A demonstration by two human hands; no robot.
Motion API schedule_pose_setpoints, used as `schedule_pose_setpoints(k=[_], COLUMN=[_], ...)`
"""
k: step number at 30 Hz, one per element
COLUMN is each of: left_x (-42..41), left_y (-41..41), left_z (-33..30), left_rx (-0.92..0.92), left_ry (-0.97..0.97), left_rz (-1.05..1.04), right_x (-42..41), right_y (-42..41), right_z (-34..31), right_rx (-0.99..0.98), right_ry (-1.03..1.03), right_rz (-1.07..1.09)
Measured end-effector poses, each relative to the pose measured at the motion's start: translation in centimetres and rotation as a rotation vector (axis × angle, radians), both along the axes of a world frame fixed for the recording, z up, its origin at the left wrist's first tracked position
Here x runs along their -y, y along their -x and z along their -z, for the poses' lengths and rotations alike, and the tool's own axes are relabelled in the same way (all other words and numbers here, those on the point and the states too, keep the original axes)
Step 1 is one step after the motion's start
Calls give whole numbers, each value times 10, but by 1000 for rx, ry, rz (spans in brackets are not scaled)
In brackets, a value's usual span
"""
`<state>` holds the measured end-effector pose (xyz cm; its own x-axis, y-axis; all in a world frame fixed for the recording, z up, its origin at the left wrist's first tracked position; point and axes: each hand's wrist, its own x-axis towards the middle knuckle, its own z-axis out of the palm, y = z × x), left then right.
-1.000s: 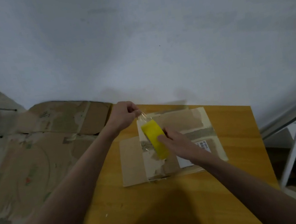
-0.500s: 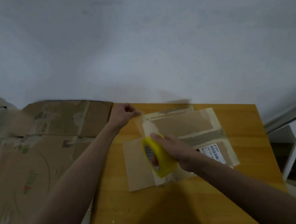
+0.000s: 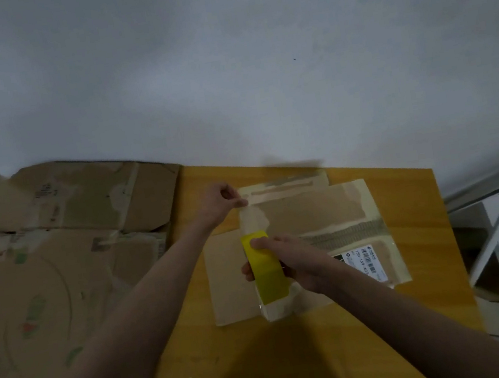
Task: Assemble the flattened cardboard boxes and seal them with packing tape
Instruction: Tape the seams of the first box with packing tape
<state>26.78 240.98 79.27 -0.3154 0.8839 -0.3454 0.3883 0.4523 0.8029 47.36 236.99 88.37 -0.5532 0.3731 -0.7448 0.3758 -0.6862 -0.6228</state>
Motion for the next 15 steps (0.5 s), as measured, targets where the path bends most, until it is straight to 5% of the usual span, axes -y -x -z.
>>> schedule_pose_setpoints(k=[15], left_x=[-3], left_y=[2], left_z=[15], left_rx=[-71], left_ry=[13], left_rz=[41], right_x=[-9], right_y=[5], right_z=[11], right_rx=[-45], right_ry=[29], right_rz=[1])
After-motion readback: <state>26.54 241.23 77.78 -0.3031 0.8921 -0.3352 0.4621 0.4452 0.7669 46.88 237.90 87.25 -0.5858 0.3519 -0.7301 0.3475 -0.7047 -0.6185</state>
